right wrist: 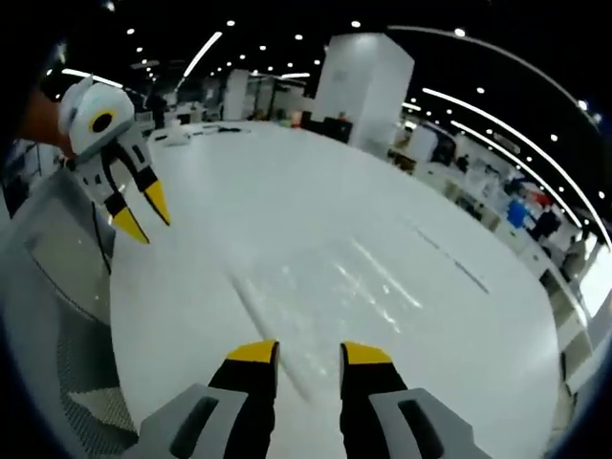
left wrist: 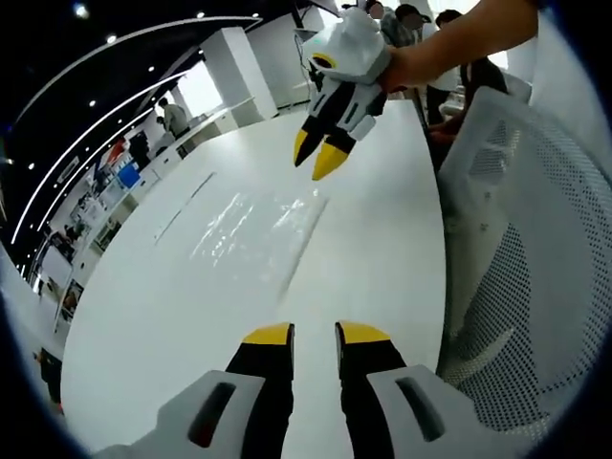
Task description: Open the resealable bag by pulling the two sides of the seal apart until the entire bag opening is separated and visibly accessible.
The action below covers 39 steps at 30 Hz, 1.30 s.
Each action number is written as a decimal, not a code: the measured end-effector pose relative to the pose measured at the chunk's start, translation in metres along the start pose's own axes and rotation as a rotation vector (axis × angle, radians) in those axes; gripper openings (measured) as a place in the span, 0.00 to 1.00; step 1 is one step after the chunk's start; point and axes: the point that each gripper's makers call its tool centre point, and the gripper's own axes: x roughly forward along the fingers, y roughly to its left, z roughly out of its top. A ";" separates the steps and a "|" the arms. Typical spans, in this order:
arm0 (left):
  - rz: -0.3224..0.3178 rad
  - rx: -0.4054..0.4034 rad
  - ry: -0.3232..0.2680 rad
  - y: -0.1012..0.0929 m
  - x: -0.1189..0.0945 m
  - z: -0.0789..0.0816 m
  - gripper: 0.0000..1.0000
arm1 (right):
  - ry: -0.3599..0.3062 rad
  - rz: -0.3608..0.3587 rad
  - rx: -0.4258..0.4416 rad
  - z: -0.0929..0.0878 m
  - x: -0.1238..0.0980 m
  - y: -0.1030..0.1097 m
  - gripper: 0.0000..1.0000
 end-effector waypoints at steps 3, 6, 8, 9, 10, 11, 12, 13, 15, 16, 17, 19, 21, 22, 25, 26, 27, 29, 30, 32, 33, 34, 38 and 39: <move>0.013 -0.021 0.005 0.002 -0.001 -0.002 0.20 | -0.039 -0.001 0.072 0.005 -0.003 0.002 0.35; 0.029 -0.059 0.016 0.007 -0.003 -0.006 0.25 | -0.056 0.001 0.105 0.006 -0.006 0.004 0.44; 0.038 -0.071 0.025 0.010 -0.003 -0.009 0.31 | -0.065 -0.007 0.110 0.006 -0.007 0.005 0.51; 0.041 -0.073 0.029 0.011 -0.003 -0.010 0.33 | -0.077 -0.025 0.111 0.006 -0.009 0.003 0.57; 0.046 -0.077 0.030 0.013 -0.004 -0.011 0.35 | -0.081 -0.032 0.120 0.006 -0.010 0.003 0.60; 0.051 -0.084 0.032 0.014 -0.005 -0.012 0.37 | -0.083 -0.033 0.129 0.005 -0.011 0.003 0.62; 0.054 -0.091 0.034 0.015 -0.005 -0.013 0.39 | -0.084 -0.034 0.134 0.005 -0.012 0.003 0.64; 0.060 -0.105 0.034 0.017 -0.006 -0.014 0.43 | -0.086 -0.039 0.141 0.004 -0.013 0.003 0.65; 0.069 -0.127 0.035 0.019 -0.006 -0.015 0.50 | -0.090 -0.040 0.159 0.002 -0.016 0.003 0.67; 0.071 -0.142 0.044 0.019 -0.006 -0.016 0.56 | -0.092 -0.040 0.168 0.001 -0.016 0.004 0.68; 0.077 -0.166 0.052 0.020 -0.006 -0.017 0.61 | -0.096 -0.040 0.186 0.000 -0.017 0.004 0.69; 0.082 -0.194 0.038 0.021 -0.005 -0.016 0.73 | -0.113 -0.044 0.223 0.002 -0.019 0.006 0.73; 0.082 -0.228 0.046 0.021 -0.005 -0.018 0.78 | -0.125 -0.041 0.242 0.002 -0.021 0.007 0.77; 0.085 -0.232 0.050 0.021 -0.005 -0.019 0.79 | -0.127 -0.041 0.244 0.003 -0.021 0.008 0.79; 0.096 -0.251 0.058 0.022 -0.005 -0.021 0.85 | -0.134 -0.026 0.257 0.003 -0.023 0.014 0.87; 0.098 -0.265 0.059 0.022 -0.006 -0.022 0.87 | -0.133 -0.024 0.255 0.002 -0.024 0.016 0.88; 0.100 -0.282 0.059 0.022 -0.006 -0.022 0.89 | -0.131 -0.021 0.255 0.001 -0.025 0.018 0.90; 0.109 -0.351 0.063 0.022 -0.008 -0.024 0.94 | -0.133 -0.013 0.257 0.000 -0.029 0.023 0.93; 0.124 -0.397 0.052 0.022 -0.010 -0.024 0.97 | -0.133 -0.011 0.264 -0.002 -0.031 0.025 0.95; 0.129 -0.438 0.049 0.020 -0.013 -0.025 0.99 | -0.135 -0.014 0.278 -0.005 -0.034 0.028 0.98; 0.142 -0.441 0.037 0.021 -0.015 -0.025 0.99 | -0.134 -0.019 0.296 -0.007 -0.036 0.031 1.00; 0.143 -0.435 0.038 0.019 -0.016 -0.027 0.99 | -0.137 -0.031 0.312 -0.009 -0.037 0.031 1.00; 0.168 -0.396 0.011 0.013 -0.025 -0.023 0.99 | -0.134 -0.049 0.304 -0.014 -0.044 0.038 1.00; 0.170 -0.391 0.006 0.012 -0.026 -0.022 0.99 | -0.143 -0.059 0.317 -0.013 -0.045 0.037 1.00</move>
